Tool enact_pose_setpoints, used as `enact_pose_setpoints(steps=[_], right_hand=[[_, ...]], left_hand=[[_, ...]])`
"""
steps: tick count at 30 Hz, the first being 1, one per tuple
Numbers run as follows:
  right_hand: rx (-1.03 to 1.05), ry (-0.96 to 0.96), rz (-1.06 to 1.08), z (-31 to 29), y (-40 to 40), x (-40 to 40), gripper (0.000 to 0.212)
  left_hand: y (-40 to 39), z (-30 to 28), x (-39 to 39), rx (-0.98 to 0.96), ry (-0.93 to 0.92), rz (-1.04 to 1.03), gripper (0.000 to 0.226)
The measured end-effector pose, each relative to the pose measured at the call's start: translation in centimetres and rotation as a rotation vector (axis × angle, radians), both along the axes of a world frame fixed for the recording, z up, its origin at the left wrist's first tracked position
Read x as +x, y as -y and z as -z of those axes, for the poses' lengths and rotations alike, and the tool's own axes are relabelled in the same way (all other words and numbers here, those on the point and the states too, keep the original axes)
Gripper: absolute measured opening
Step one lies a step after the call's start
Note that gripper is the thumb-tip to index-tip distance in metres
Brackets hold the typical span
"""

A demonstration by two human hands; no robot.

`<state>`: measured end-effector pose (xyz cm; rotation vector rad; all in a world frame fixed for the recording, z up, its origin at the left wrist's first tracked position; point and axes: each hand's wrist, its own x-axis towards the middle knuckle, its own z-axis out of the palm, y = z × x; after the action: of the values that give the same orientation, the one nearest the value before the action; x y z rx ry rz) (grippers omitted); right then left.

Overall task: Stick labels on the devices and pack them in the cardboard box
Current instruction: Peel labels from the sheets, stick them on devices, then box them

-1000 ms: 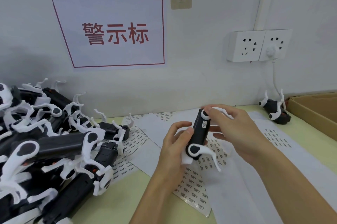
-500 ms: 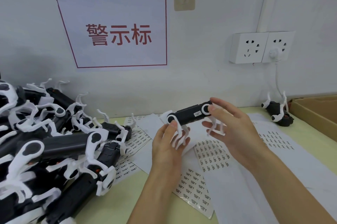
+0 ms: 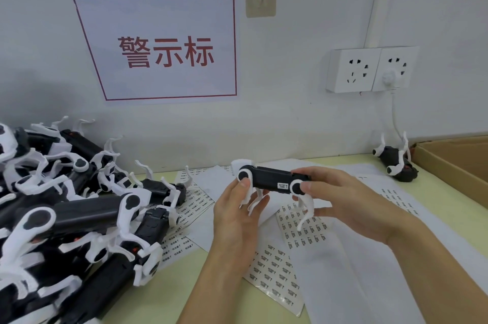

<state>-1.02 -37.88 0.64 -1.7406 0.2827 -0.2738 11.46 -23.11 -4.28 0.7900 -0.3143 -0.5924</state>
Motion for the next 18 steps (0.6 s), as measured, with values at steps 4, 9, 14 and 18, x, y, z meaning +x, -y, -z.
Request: enact_pose_setpoints(steps=[4, 9, 14, 18], right_hand=[[-0.013, -0.016, 0.036, -0.2, -0.3, 0.1, 0.029], [-0.057, -0.065, 0.025, -0.8, -0.7, -0.4, 0.025], [-0.186, -0.167, 0.089, -0.8, -0.9, -0.7, 0.033], [-0.137, -0.178, 0.141, -0.3, -0.1, -2.4, 0.033]], left_hand=[[0.0, 0.0, 0.0, 0.067, 0.094, -0.007, 0.054], [0.0, 0.1, -0.1, 0.145, 0.115, -0.045, 0.067], [0.3, 0.4, -0.5, 0.283, 0.255, -0.062, 0.065], [0.6, 0.6, -0.9, 0.348, 0.36, 0.034, 0.066]])
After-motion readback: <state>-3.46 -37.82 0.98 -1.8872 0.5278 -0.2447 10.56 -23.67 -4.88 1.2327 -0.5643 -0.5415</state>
